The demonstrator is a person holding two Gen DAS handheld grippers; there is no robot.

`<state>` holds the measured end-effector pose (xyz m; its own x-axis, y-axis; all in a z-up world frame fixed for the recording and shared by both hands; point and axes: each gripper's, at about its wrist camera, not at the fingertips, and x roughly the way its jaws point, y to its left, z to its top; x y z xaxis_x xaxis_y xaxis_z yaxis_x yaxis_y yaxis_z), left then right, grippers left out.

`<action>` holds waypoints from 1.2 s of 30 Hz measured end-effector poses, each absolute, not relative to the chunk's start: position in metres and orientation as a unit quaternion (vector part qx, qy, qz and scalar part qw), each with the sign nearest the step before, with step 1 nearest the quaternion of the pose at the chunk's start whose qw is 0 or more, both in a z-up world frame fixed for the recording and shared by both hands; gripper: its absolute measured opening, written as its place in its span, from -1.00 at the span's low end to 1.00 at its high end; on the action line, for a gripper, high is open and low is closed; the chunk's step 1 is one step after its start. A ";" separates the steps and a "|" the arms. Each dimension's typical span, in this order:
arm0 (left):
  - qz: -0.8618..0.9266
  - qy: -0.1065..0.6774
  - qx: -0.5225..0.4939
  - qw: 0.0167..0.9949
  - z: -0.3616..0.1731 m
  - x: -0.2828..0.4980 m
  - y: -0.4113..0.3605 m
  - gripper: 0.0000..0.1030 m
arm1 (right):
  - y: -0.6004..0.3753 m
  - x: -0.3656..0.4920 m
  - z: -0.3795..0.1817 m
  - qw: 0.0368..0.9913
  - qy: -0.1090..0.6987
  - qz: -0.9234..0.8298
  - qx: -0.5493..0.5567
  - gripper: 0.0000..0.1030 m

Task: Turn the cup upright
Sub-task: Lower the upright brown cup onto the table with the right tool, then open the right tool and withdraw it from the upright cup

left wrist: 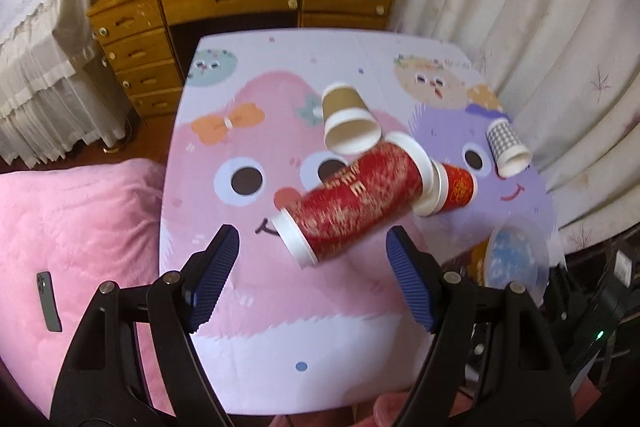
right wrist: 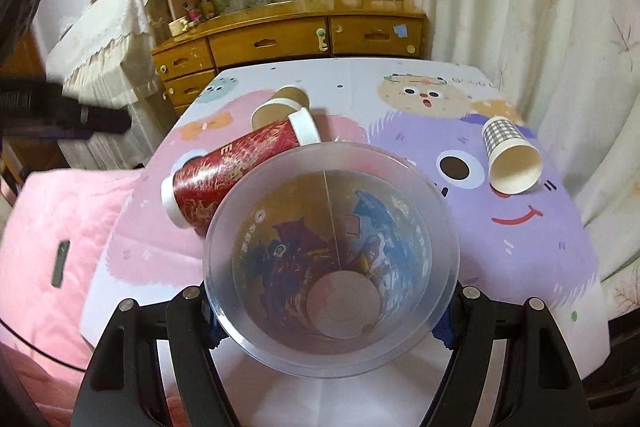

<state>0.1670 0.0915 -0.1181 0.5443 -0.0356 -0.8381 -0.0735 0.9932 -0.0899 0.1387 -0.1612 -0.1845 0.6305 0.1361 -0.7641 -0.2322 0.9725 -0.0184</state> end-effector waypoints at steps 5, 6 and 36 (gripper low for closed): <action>0.003 0.456 -0.032 0.890 -0.115 0.147 0.083 0.44 | -0.154 0.133 -0.202 0.894 0.428 0.111 -0.068 0.49; -0.003 0.465 -0.030 0.885 -0.117 0.144 0.080 0.44 | -0.155 0.132 -0.209 0.893 0.431 0.115 -0.068 0.49; 0.092 0.511 -0.097 0.849 -0.100 0.005 -0.023 0.49 | -0.269 0.010 -0.126 0.835 0.535 0.127 0.024 0.99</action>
